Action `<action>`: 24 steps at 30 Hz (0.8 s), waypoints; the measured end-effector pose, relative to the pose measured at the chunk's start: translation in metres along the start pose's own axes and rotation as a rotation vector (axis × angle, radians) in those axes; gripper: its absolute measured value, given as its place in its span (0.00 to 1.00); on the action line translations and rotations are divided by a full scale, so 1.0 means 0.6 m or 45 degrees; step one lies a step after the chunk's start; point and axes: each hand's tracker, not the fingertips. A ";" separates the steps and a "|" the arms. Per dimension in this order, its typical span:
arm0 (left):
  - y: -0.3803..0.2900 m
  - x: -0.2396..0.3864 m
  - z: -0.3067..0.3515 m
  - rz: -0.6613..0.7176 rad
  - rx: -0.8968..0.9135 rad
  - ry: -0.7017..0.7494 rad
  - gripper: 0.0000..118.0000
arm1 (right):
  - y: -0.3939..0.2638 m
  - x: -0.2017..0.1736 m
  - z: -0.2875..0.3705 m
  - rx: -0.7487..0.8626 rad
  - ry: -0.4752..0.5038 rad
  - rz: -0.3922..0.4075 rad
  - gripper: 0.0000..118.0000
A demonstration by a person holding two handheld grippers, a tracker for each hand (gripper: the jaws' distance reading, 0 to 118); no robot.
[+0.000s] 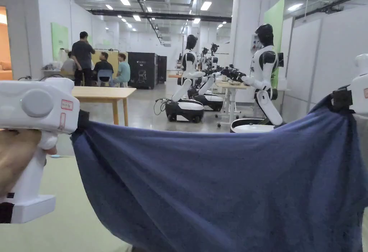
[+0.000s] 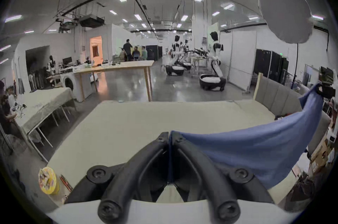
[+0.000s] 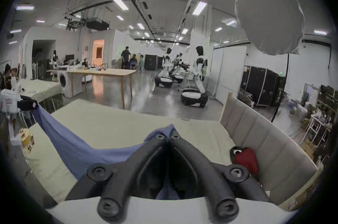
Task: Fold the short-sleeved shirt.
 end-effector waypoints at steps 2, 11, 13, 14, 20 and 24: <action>0.026 0.005 -0.013 -0.011 0.001 0.028 0.00 | 0.015 0.002 -0.017 0.015 -0.005 -0.021 0.00; 0.119 0.027 -0.116 -0.071 0.027 0.139 0.00 | 0.095 0.001 -0.175 0.002 -0.046 -0.015 0.00; 0.139 0.028 -0.141 -0.053 0.021 0.138 0.00 | 0.115 0.001 -0.212 -0.008 -0.059 -0.016 0.00; 0.148 0.028 -0.154 -0.050 0.018 0.144 0.00 | 0.126 0.002 -0.232 -0.007 -0.059 -0.023 0.00; 0.201 0.032 -0.229 -0.044 0.057 0.204 0.00 | 0.188 -0.004 -0.327 0.010 -0.099 0.022 0.00; 0.221 0.040 -0.280 -0.094 0.062 0.258 0.00 | 0.229 -0.014 -0.368 0.048 -0.118 0.024 0.00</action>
